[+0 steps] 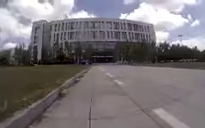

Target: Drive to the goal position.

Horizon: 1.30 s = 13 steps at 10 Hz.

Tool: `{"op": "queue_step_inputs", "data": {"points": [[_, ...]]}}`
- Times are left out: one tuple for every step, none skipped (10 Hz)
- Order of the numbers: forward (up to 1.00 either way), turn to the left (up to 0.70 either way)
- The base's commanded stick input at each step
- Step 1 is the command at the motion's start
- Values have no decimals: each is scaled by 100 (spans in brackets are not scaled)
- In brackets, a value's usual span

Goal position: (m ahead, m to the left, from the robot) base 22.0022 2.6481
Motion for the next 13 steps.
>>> {"op": "queue_step_inputs", "data": {"points": [[70,0],[70,-34],[70,-21],[70,0],[70,0],[70,0],[70,0],[70,0],[70,0],[70,0],[70,0],[70,0],[70,0]]}}
